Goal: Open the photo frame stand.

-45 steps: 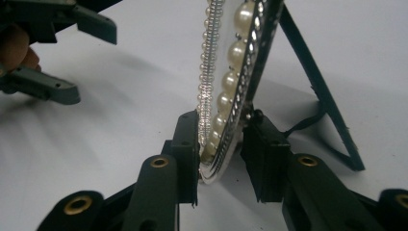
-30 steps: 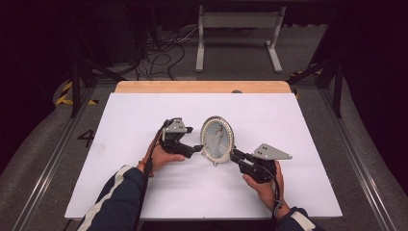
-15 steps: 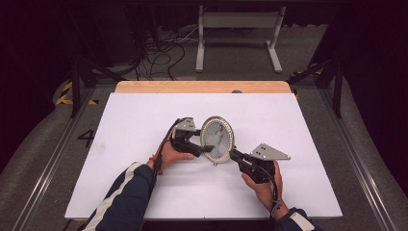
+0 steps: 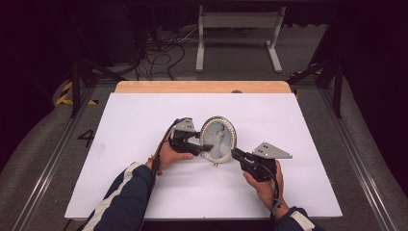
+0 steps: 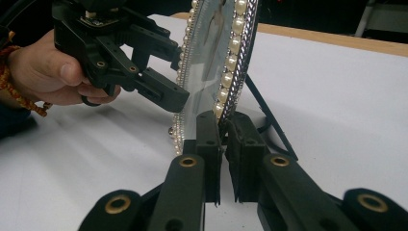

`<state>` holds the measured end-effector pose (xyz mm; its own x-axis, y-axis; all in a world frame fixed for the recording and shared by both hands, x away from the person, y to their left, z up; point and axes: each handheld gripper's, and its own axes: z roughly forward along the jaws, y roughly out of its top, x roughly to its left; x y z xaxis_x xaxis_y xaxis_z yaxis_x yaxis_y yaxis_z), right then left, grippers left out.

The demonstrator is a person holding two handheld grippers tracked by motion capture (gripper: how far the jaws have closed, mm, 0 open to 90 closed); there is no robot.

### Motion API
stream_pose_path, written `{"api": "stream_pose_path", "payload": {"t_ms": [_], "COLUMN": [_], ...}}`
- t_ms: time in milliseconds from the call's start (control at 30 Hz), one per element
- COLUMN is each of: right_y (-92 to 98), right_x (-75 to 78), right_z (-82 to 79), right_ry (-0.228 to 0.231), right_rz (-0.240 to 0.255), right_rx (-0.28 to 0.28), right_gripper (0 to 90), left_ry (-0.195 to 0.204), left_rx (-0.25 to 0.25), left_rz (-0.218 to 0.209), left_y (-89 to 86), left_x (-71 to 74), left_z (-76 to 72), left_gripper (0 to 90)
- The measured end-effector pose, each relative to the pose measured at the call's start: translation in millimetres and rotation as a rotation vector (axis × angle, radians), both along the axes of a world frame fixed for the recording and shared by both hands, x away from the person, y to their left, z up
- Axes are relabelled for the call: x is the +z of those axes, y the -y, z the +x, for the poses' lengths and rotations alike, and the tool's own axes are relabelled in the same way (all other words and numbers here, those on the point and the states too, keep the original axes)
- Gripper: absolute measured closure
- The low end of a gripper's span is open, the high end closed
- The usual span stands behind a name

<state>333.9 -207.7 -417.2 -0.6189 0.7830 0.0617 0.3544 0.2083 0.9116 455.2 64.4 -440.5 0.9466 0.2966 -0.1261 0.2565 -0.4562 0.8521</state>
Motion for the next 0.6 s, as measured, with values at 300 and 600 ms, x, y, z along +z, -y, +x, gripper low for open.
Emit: {"api": "stream_pose_path", "payload": {"t_ms": [300, 600], "right_y": [1.1, 2.9], "right_x": [-1.1, -2.6], "right_z": [5.7, 10.6], "right_ry": [-0.002, -0.013], "right_rz": [0.001, 0.002], "right_rx": [-0.005, -0.006], "right_gripper": [83.4, 83.7], "left_ry": [-0.006, 0.034], "left_rx": [-0.001, 0.015], "left_rz": [0.004, 0.052], "left_y": [-9.6, -14.5], "left_x": [-0.1, 4.4], "left_z": [0.0, -10.6], "left_gripper": [53.9, 59.5]}}
